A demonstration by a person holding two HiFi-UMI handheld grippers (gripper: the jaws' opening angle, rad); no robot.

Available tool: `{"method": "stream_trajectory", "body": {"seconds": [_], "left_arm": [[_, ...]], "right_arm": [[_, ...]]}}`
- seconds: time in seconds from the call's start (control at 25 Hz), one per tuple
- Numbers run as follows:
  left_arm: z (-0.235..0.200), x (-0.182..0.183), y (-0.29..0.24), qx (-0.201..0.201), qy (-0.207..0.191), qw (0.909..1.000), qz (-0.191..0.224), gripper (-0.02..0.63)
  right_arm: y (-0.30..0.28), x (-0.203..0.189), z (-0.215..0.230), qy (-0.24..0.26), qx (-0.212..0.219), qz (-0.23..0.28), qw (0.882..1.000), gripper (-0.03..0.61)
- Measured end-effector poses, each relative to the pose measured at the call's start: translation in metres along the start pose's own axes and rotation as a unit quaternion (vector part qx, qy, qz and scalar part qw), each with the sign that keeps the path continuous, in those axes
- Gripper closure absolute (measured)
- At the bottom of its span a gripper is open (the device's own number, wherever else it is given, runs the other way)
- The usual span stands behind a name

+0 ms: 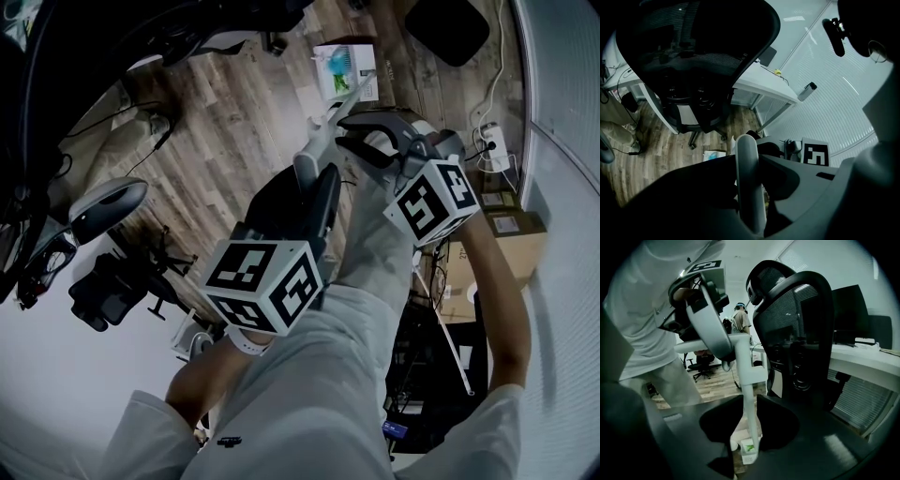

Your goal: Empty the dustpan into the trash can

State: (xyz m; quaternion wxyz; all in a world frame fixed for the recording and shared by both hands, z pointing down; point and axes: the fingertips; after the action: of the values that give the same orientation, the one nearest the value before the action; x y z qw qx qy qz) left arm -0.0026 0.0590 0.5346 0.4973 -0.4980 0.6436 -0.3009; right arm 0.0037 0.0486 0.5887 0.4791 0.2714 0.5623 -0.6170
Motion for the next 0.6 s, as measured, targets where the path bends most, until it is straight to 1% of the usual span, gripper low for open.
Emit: {"method": "stream_trajectory", "body": {"seconds": [0.16, 0.32, 0.4, 0.44, 0.6], "left_arm": [[0.002, -0.002, 0.001, 0.000, 0.006, 1.0000, 0.000, 0.490], [0.005, -0.004, 0.001, -0.001, 0.011, 0.9999, -0.001, 0.493], [0.005, -0.007, 0.001, -0.001, 0.012, 0.9999, -0.003, 0.494], [0.005, -0.008, 0.001, -0.001, 0.012, 0.9999, -0.005, 0.494], [0.004, -0.009, 0.002, -0.005, 0.015, 0.9998, -0.010, 0.495]], "right_arm": [[-0.008, -0.005, -0.002, 0.011, 0.010, -0.003, 1.000, 0.456], [-0.018, -0.013, -0.007, 0.026, 0.015, -0.009, 1.000, 0.456], [-0.021, -0.014, -0.008, 0.034, 0.013, -0.009, 0.999, 0.467], [-0.022, -0.015, -0.008, 0.040, 0.012, -0.009, 0.999, 0.486], [-0.022, -0.015, -0.009, 0.058, 0.004, -0.004, 0.998, 0.489]]}}
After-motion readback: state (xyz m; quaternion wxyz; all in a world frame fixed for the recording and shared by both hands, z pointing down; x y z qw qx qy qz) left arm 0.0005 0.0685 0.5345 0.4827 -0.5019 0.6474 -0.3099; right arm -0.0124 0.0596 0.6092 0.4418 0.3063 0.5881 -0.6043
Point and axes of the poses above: the fingertips, and each gripper's own axes: y backward along the fingers, z to its right, x out of its top, and after that the axes turned 6 degrees about -y, right-handed
